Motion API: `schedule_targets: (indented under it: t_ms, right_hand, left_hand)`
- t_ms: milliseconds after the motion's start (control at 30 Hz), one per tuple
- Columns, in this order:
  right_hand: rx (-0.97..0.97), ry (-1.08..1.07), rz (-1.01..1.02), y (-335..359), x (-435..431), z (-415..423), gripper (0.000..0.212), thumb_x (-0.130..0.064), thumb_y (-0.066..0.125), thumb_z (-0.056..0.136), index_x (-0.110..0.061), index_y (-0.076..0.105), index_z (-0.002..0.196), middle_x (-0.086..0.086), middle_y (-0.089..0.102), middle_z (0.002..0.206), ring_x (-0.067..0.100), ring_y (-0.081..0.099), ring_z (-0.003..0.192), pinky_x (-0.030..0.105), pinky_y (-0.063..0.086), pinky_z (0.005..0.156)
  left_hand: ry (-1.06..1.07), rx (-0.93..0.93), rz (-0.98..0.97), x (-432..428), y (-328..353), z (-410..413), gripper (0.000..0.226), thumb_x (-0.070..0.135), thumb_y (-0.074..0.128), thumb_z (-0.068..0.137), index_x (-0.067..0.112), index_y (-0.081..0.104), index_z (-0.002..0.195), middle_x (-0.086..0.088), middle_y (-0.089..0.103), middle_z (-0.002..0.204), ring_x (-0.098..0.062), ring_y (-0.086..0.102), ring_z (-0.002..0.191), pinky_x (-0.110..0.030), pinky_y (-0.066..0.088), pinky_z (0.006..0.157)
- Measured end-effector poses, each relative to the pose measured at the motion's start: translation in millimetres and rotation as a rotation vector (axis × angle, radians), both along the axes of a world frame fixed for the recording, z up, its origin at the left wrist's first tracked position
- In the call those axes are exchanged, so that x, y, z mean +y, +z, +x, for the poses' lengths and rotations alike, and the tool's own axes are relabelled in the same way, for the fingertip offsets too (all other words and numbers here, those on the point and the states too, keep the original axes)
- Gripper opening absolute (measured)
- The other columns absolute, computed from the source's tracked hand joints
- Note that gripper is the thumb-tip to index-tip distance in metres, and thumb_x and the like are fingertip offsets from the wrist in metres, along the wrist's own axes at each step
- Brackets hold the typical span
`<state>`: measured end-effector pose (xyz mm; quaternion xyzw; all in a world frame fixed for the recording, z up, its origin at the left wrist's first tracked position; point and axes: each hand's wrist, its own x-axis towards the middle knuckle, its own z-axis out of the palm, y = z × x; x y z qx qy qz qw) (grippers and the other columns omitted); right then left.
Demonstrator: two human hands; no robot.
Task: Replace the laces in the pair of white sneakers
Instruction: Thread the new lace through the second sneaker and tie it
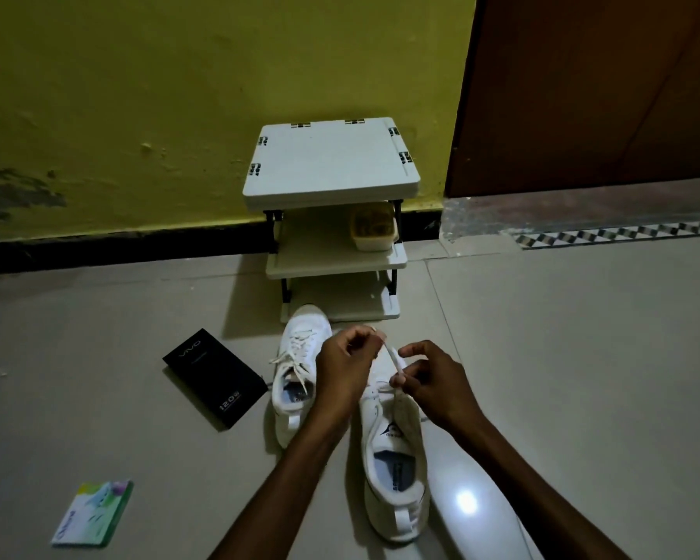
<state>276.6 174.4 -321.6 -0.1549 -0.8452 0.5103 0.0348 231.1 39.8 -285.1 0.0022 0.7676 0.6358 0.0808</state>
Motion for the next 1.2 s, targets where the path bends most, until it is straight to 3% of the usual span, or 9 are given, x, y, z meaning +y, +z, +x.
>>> schedule_targets:
  t_ms: [133, 200, 300, 400, 533, 667, 900, 1100, 1200]
  right_hand:
    - [-0.092, 0.122, 0.465, -19, 21, 1, 0.015, -0.021, 0.064, 0.087, -0.024, 0.064, 0.072, -0.004, 0.066, 0.067, 0.013, 0.062, 0.067, 0.022, 0.039, 0.055]
    - [-0.128, 0.127, 0.612, -27, 30, 0, 0.012, -0.017, 0.061, 0.086, -0.015, 0.069, 0.077, 0.003, 0.065, 0.076, 0.020, 0.064, 0.074, 0.024, 0.040, 0.056]
    - [-0.174, 0.041, 0.786, -26, 36, -4, 0.022, -0.030, 0.059, 0.093, -0.013, 0.068, 0.083, 0.003, 0.052, 0.082, 0.025, 0.061, 0.079, 0.028, 0.041, 0.061]
    - [-0.154, 0.001, 0.787, -9, 37, -25, 0.022, -0.033, 0.059, 0.092, -0.017, 0.066, 0.081, 0.001, 0.057, 0.074, 0.026, 0.065, 0.077, 0.025, 0.037, 0.059]
    - [0.104, 0.090, 0.136, 30, 21, -62, 0.011, -0.017, 0.067, 0.088, -0.020, 0.075, 0.095, -0.003, 0.075, 0.086, 0.012, 0.070, 0.080, 0.031, 0.058, 0.074]
    - [0.115, 0.307, -0.289, 60, 7, -82, 0.051, 0.004, 0.054, 0.093, -0.026, 0.049, 0.134, -0.010, 0.063, 0.122, 0.005, 0.060, 0.113, 0.026, 0.054, 0.088]
    - [-0.171, 0.186, 0.455, 26, 15, -63, 0.020, -0.020, 0.066, 0.088, -0.018, 0.071, 0.108, 0.003, 0.071, 0.107, 0.019, 0.067, 0.098, 0.029, 0.053, 0.085]
    - [-0.582, 0.374, 0.495, 3, 3, -26, 0.059, -0.049, 0.081, 0.067, -0.017, 0.065, 0.113, 0.001, 0.060, 0.116, 0.019, 0.059, 0.104, 0.030, 0.051, 0.087]
    - [-0.515, 0.263, 0.521, -11, -5, -18, 0.040, -0.038, 0.077, 0.069, -0.015, 0.064, 0.100, 0.001, 0.059, 0.100, 0.019, 0.060, 0.088, 0.025, 0.048, 0.068]
  left_hand:
    - [0.172, -0.101, 0.675, -10, 22, -14, 0.011, 0.009, 0.047, 0.100, 0.010, 0.057, 0.094, -0.005, 0.069, 0.082, -0.018, 0.069, 0.079, -0.026, 0.056, 0.070]
    - [0.198, -0.074, 0.752, -20, 32, -21, 0.011, 0.013, 0.047, 0.100, 0.013, 0.055, 0.094, -0.001, 0.063, 0.073, -0.012, 0.061, 0.063, -0.022, 0.050, 0.055]
    - [0.231, 0.035, 0.574, -28, 36, -28, 0.008, 0.018, 0.051, 0.099, 0.016, 0.056, 0.093, 0.006, 0.045, 0.064, -0.006, 0.034, 0.050, -0.016, 0.028, 0.042]
    - [0.193, 0.243, 0.281, -30, 30, -30, 0.008, 0.022, 0.060, 0.095, 0.016, 0.064, 0.092, 0.010, 0.051, 0.066, -0.005, 0.040, 0.056, -0.015, 0.033, 0.050]
    - [0.029, 0.358, -0.031, -25, 13, -24, 0.007, 0.022, 0.066, 0.092, 0.019, 0.070, 0.088, 0.008, 0.068, 0.080, -0.001, 0.056, 0.068, -0.015, 0.044, 0.063]
    - [-0.087, 0.311, -0.181, -23, -9, -22, 0.008, 0.024, 0.067, 0.090, 0.025, 0.072, 0.083, 0.011, 0.071, 0.079, -0.006, 0.065, 0.075, -0.028, 0.052, 0.070]
    - [-0.270, 0.249, -0.435, -21, -37, -20, 0.009, 0.021, 0.067, 0.089, 0.020, 0.076, 0.088, 0.006, 0.074, 0.090, -0.007, 0.065, 0.084, -0.025, 0.050, 0.077]
    - [-0.345, 0.194, -0.589, -12, -57, -19, 0.012, 0.016, 0.068, 0.085, 0.019, 0.079, 0.086, 0.008, 0.076, 0.089, -0.006, 0.067, 0.086, -0.022, 0.050, 0.082]
    - [-0.358, 0.176, -0.631, -5, -65, -21, 0.012, 0.017, 0.066, 0.081, 0.021, 0.077, 0.079, 0.009, 0.075, 0.083, -0.006, 0.066, 0.082, -0.027, 0.052, 0.080]
